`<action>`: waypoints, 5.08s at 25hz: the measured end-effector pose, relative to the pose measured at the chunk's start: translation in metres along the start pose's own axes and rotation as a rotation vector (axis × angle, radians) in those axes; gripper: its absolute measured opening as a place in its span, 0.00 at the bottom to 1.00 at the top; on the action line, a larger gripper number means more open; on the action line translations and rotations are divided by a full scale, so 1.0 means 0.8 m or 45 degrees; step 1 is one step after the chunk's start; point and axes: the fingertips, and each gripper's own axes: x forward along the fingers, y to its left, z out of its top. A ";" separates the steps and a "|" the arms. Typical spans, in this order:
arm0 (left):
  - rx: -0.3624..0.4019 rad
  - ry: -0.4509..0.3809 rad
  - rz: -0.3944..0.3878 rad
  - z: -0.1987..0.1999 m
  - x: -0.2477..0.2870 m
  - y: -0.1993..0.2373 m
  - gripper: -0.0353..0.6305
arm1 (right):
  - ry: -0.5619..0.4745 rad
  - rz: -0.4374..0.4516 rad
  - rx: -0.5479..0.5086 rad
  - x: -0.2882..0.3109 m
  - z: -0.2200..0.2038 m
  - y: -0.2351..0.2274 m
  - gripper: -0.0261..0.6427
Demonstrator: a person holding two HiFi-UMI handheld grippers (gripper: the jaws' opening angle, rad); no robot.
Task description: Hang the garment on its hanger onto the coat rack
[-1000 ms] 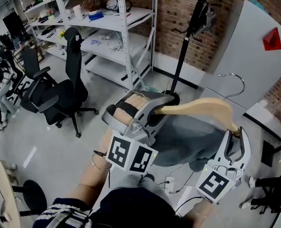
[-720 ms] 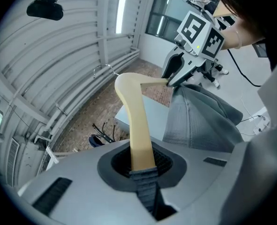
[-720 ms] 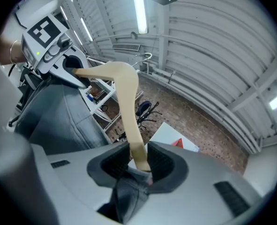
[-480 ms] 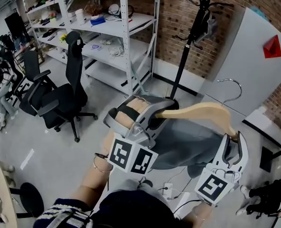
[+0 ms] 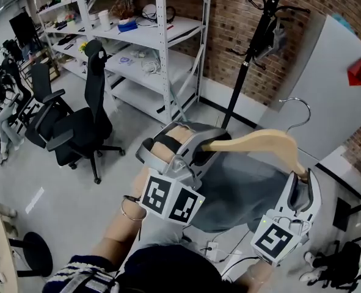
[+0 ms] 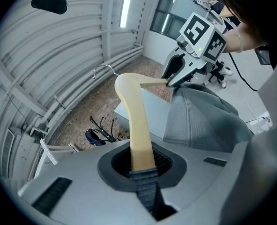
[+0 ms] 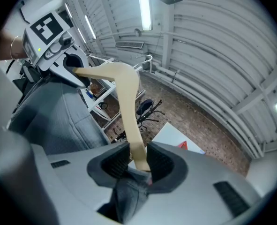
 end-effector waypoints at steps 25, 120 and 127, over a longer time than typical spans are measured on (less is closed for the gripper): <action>0.051 -0.111 -0.009 -0.170 0.200 0.108 0.09 | 0.088 -0.107 -0.004 0.261 0.030 0.058 0.21; -0.311 -0.227 -0.020 -0.326 0.636 0.204 0.34 | -0.041 0.113 0.208 0.751 -0.063 0.039 0.26; -0.405 -0.223 0.013 -0.296 0.576 0.185 0.20 | -0.107 0.144 0.311 0.693 -0.052 0.032 0.12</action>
